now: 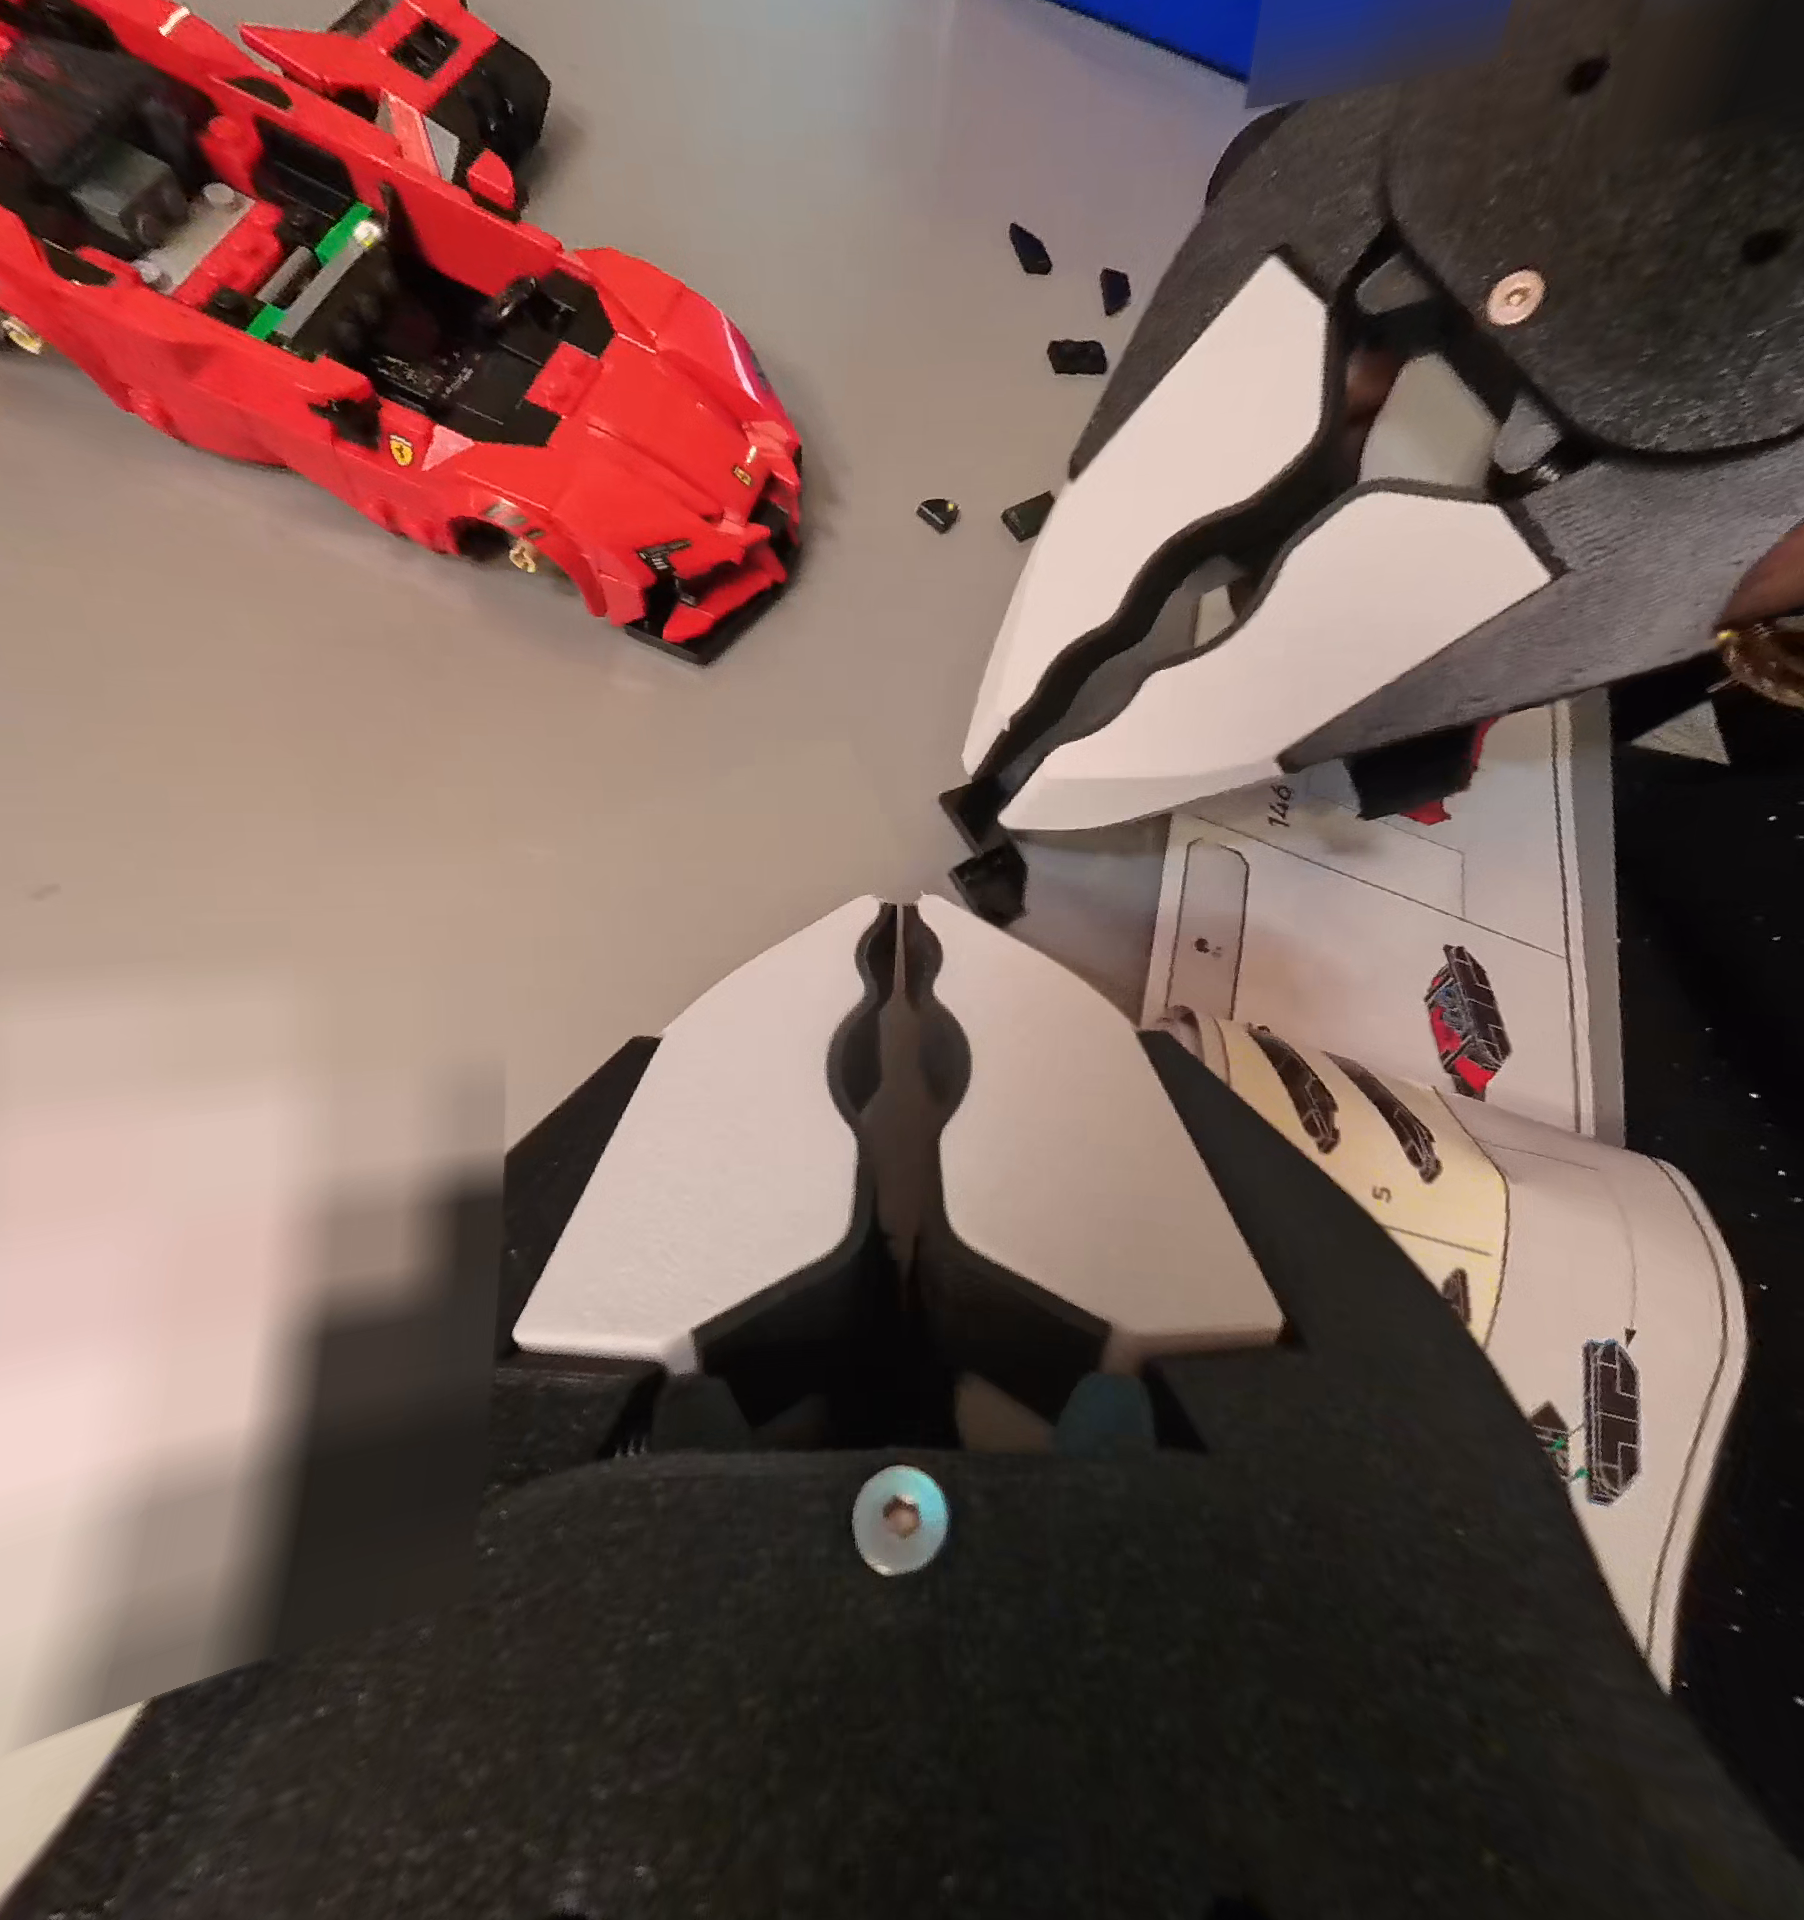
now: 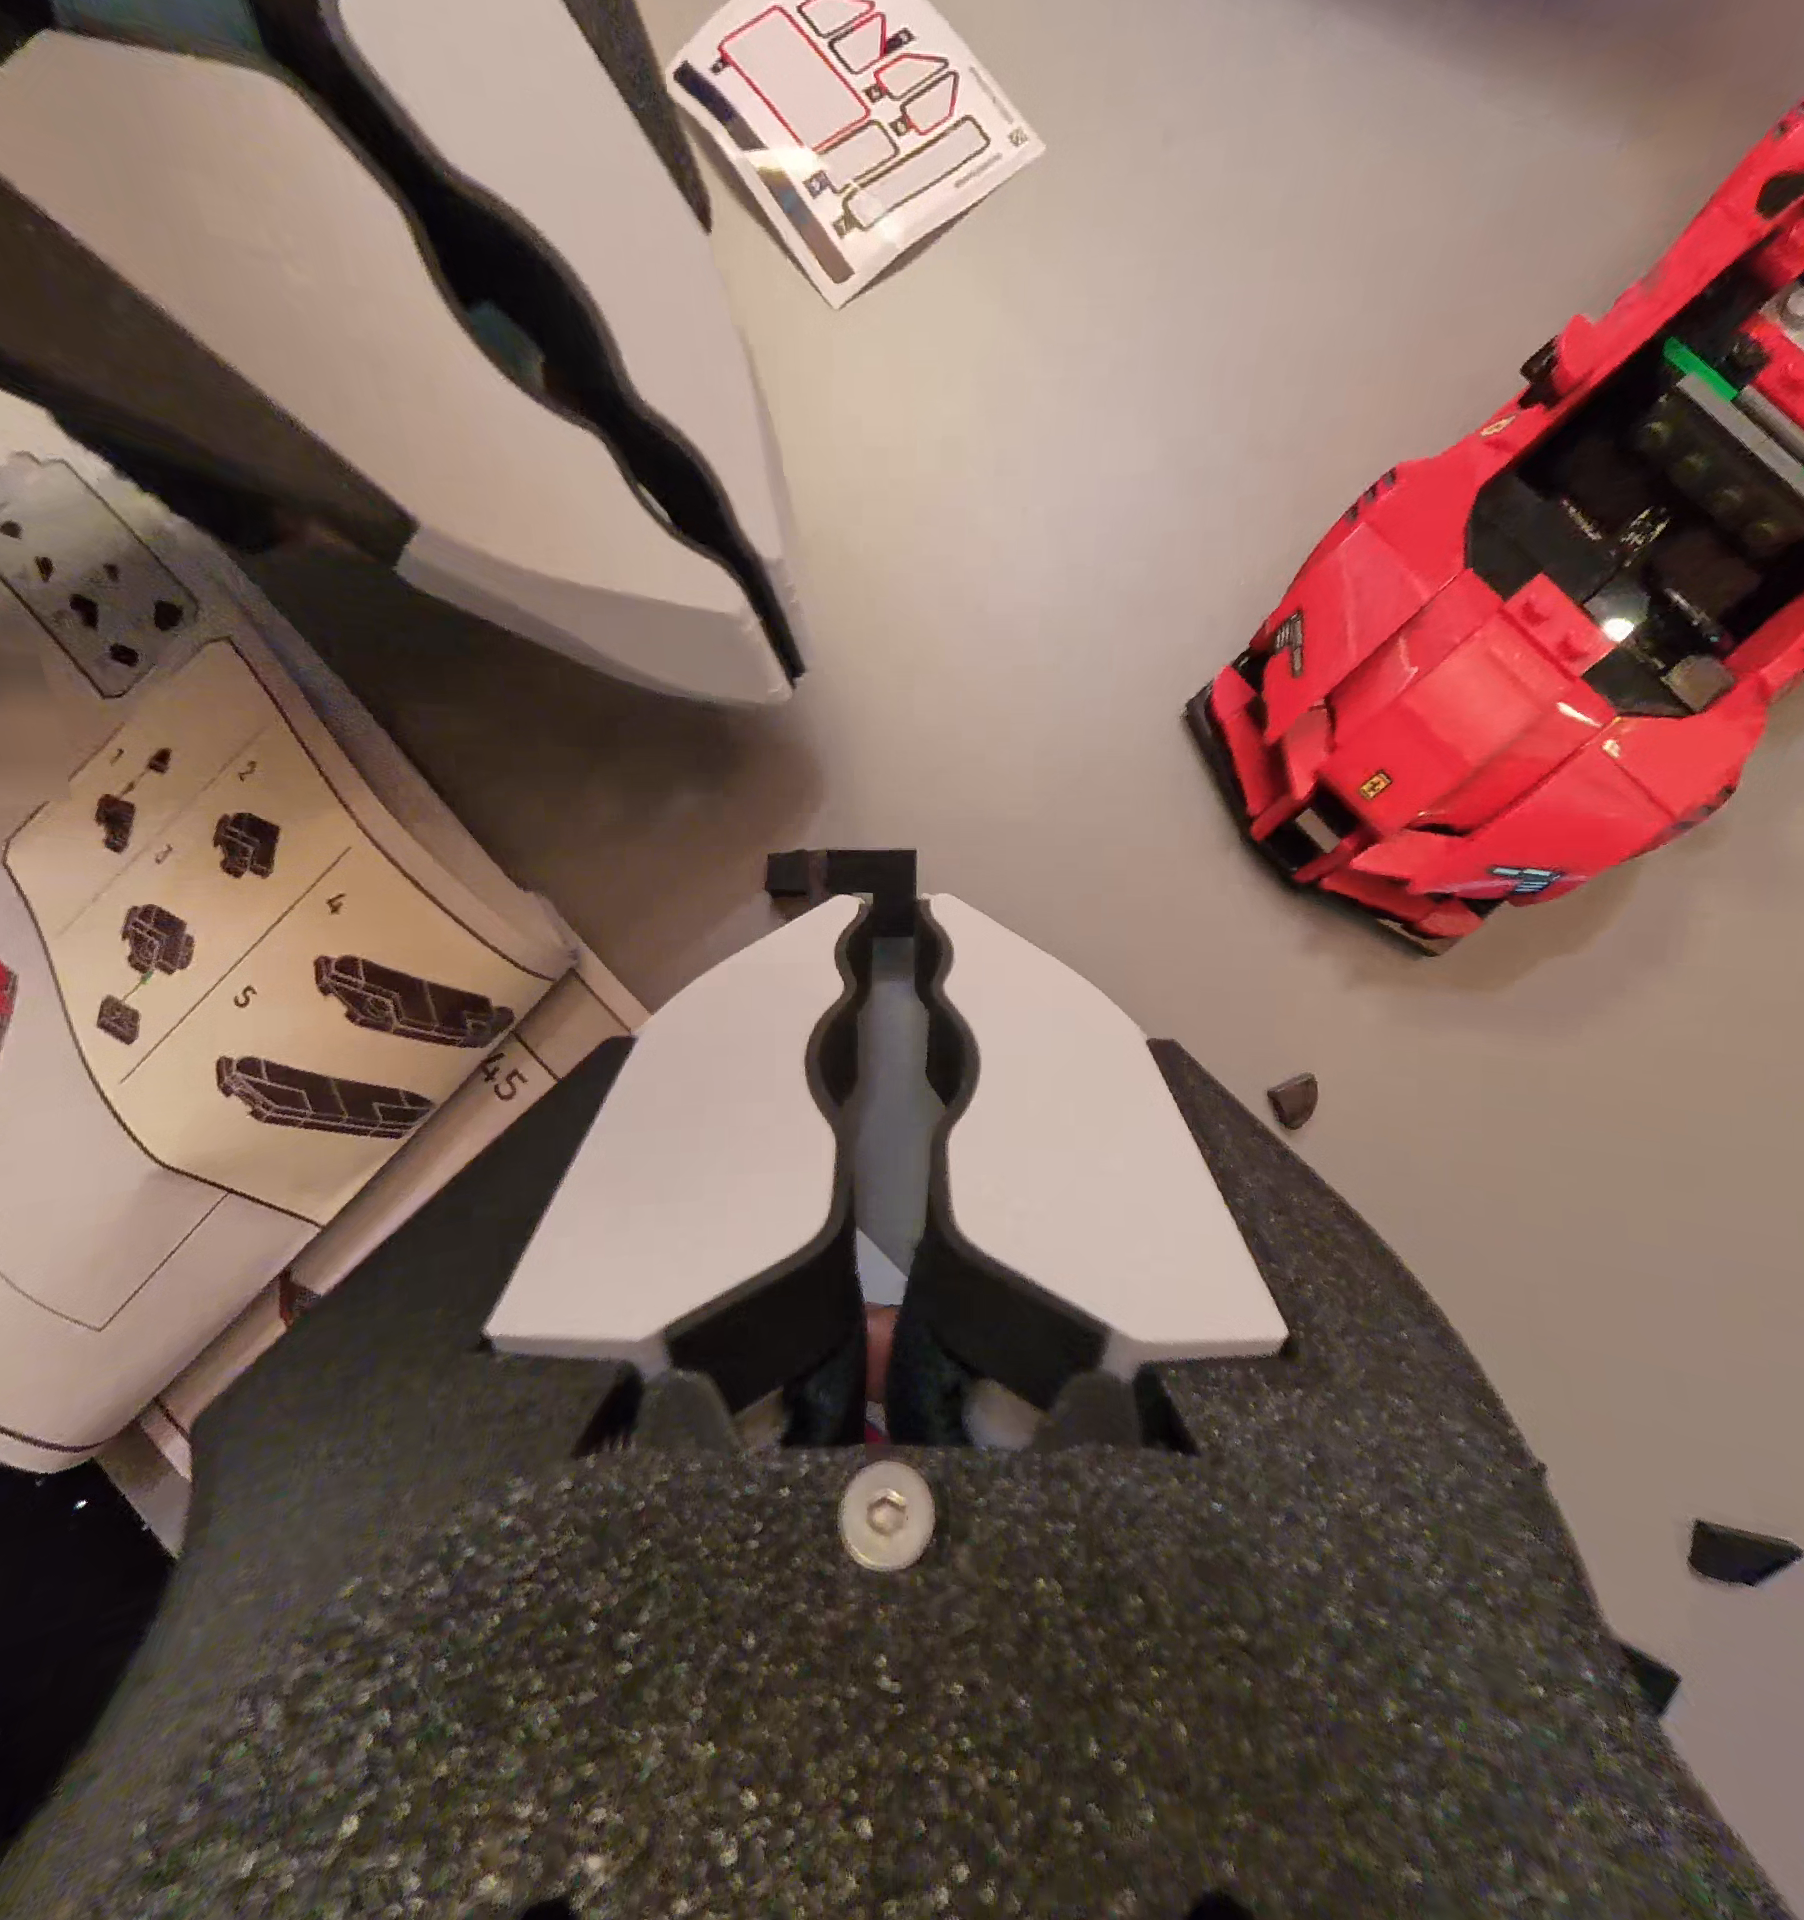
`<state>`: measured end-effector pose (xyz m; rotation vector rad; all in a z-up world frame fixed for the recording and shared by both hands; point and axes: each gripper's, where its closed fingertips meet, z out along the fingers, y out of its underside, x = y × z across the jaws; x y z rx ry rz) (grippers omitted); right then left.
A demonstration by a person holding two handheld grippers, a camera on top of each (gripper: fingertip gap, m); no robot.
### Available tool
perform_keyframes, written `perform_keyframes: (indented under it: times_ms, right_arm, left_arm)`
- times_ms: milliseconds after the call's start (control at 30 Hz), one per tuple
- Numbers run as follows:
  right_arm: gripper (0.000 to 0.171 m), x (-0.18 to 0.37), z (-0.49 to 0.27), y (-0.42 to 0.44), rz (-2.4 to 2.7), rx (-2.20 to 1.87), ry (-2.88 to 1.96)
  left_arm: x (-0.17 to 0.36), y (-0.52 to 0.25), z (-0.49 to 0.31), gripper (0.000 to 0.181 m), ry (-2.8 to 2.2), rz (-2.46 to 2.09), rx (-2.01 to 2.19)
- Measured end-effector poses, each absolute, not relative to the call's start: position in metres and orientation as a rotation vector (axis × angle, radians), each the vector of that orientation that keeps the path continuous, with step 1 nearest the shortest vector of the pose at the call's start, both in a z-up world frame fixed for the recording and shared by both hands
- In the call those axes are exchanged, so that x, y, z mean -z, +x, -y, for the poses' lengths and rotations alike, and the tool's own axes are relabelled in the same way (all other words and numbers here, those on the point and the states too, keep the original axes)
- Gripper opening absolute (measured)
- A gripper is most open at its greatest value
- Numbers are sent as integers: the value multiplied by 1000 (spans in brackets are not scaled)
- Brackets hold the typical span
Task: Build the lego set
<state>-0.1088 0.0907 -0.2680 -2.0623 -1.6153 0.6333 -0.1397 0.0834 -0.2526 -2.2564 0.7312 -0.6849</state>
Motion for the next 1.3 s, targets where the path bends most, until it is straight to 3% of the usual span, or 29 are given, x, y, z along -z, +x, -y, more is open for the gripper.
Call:
perform_keyframes:
  times_ms: [600,900,1300]
  right_arm:
    - [8,271,-87,-111,1685,-516,-2033]
    - [8,271,-87,-111,1685,-516,-2033]
    - [8,271,-88,-111,1710,-478,-2019]
  left_arm:
    - [260,-123,-90,13,-2273,-788,724]
    - [259,-115,-85,1,-2244,-868,745]
    - [263,-113,-82,0,-2246,-923,736]
